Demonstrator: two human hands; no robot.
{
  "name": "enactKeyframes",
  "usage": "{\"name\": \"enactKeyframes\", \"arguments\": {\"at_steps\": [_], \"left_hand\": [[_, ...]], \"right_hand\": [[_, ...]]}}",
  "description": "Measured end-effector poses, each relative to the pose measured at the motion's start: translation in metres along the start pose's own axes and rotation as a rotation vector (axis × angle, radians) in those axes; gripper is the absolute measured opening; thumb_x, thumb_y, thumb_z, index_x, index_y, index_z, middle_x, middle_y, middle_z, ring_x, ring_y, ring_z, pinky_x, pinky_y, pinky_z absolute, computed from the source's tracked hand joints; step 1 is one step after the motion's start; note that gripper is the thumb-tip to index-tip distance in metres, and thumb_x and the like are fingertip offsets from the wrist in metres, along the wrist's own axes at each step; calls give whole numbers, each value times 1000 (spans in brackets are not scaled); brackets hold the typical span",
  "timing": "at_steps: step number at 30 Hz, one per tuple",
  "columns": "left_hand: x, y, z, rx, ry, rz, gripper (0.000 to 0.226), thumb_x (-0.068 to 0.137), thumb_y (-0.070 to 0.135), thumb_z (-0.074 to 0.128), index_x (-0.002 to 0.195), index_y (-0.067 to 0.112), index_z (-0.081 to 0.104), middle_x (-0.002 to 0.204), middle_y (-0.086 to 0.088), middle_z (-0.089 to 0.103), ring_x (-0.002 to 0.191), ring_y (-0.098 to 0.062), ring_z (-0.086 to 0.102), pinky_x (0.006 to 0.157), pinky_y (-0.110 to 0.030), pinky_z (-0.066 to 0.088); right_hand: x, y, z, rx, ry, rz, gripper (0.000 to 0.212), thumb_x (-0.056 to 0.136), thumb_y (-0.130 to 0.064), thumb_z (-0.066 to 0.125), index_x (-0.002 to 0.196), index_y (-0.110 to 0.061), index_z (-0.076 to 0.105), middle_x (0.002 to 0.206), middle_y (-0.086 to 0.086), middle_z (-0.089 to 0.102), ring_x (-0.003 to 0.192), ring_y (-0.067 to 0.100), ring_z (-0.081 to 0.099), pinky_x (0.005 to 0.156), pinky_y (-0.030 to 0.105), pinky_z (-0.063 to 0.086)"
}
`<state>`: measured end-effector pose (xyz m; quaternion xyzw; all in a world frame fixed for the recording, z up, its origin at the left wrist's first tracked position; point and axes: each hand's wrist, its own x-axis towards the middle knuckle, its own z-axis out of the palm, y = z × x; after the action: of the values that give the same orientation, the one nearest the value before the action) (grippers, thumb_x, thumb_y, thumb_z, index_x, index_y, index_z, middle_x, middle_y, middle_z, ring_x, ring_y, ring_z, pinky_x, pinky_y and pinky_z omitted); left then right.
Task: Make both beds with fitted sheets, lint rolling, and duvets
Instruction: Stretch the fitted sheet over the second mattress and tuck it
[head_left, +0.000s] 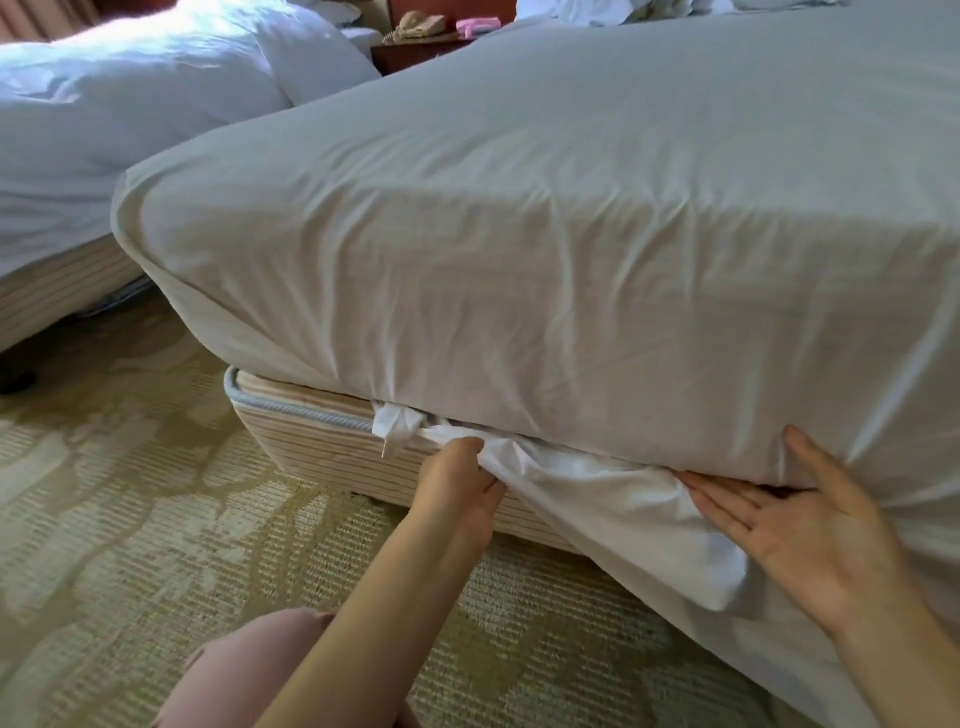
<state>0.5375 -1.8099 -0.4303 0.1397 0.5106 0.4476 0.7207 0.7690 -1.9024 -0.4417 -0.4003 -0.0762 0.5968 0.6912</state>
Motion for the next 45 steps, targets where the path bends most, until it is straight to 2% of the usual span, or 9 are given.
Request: {"name": "enactKeyframes", "arguments": {"at_steps": [5,16,20,23,26,35,38,41,45], "left_hand": [[-15,7,13,50,-81,57,39,101,14,37,136,-3,39,120,-19,58,115,-29,56,106,-41,41],[-6,3,40,-308,-160,-8,74,95,52,31,141,-5,34,136,-22,49,125,-32,48,112,-42,32],[20,-4,43,-594,-256,-70,64,94,53,37,133,4,48,127,-19,57,120,-34,50,111,-46,31],[37,-19,59,-707,-245,-14,48,99,45,34,119,11,60,105,-14,69,106,-31,58,102,-46,41],[46,-25,67,-732,-272,0,46,100,42,33,116,10,62,103,-15,71,102,-33,61,83,-46,53],[25,-5,46,-565,-254,-222,41,101,29,35,124,4,58,125,-20,59,120,-36,51,110,-49,33],[-2,-6,36,-361,-99,-219,28,100,15,33,106,-1,56,116,-17,57,108,-32,54,108,-44,34],[-21,-9,24,-202,-60,-221,36,101,16,33,130,0,47,131,-15,52,125,-28,48,109,-41,29],[-28,-4,25,-231,-63,-202,38,102,21,27,113,-6,52,106,-19,60,116,-30,54,106,-40,34]], "right_hand": [[-1,3,1,92,6,-31,107,41,-30,92,134,-20,41,126,22,57,110,42,60,89,51,48],[20,17,23,58,23,-300,49,77,-47,54,121,-23,54,119,1,67,112,22,63,91,41,51],[26,19,28,58,29,-365,50,83,-48,56,125,-22,53,125,1,64,117,20,59,93,38,51],[29,19,30,26,60,-357,89,54,-57,82,129,-19,51,128,3,62,117,21,60,92,39,52],[30,18,28,29,46,-353,75,61,-55,74,124,-20,53,122,2,66,114,20,62,88,36,54],[15,14,31,37,14,-258,30,94,-45,41,109,-22,53,90,-5,75,87,12,71,80,31,57],[13,13,34,72,12,-257,34,86,-44,49,111,-21,55,95,-3,75,92,13,70,83,33,56],[14,13,34,81,15,-245,49,78,-46,54,120,-20,54,112,1,71,106,19,66,90,38,52],[15,13,33,76,5,-259,50,77,-45,56,121,-21,54,117,2,68,109,19,64,91,38,52]]}}
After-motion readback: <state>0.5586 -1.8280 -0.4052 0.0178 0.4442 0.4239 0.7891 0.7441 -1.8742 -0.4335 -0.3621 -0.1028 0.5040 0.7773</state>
